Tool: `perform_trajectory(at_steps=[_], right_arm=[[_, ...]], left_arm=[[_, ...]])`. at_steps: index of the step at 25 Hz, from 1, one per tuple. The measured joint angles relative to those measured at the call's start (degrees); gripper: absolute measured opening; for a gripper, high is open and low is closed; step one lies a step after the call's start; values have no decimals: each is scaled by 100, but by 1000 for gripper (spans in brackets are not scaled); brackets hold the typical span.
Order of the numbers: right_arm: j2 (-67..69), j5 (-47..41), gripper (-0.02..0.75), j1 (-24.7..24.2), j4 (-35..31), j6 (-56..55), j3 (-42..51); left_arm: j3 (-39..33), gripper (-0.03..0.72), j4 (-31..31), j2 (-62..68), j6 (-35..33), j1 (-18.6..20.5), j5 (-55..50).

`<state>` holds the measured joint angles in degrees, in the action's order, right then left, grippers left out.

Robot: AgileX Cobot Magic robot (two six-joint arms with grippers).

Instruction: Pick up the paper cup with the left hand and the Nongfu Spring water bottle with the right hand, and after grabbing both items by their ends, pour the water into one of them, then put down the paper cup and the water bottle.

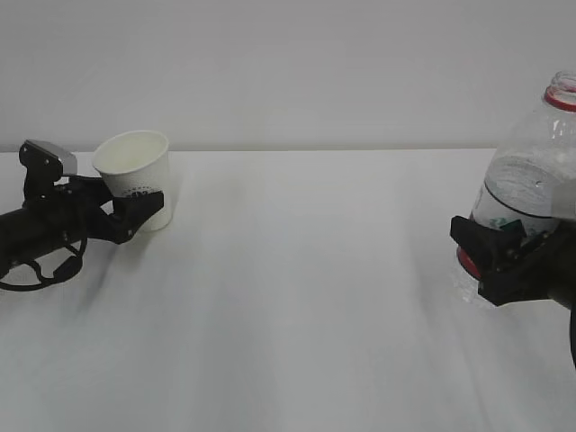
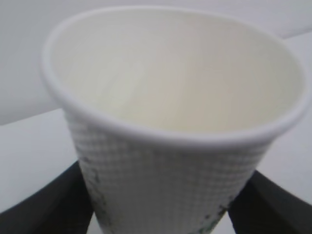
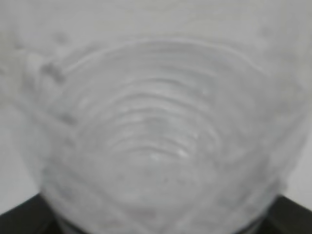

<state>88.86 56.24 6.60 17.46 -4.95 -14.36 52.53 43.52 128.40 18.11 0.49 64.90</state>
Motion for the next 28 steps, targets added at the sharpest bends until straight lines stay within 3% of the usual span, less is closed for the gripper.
perform_trajectory(at_steps=[16,23,28], right_arm=[[0,0,503,0,0,0,0],[0,59,503,0,33,0,0],[0,120,503,0,118,0,0]], left_arm=[[0,571,2256,-1043,1321,0,57],[0,571,2909,-1380,1914,-21,102],[0,571,3261,-1404,2182,-269,105]])
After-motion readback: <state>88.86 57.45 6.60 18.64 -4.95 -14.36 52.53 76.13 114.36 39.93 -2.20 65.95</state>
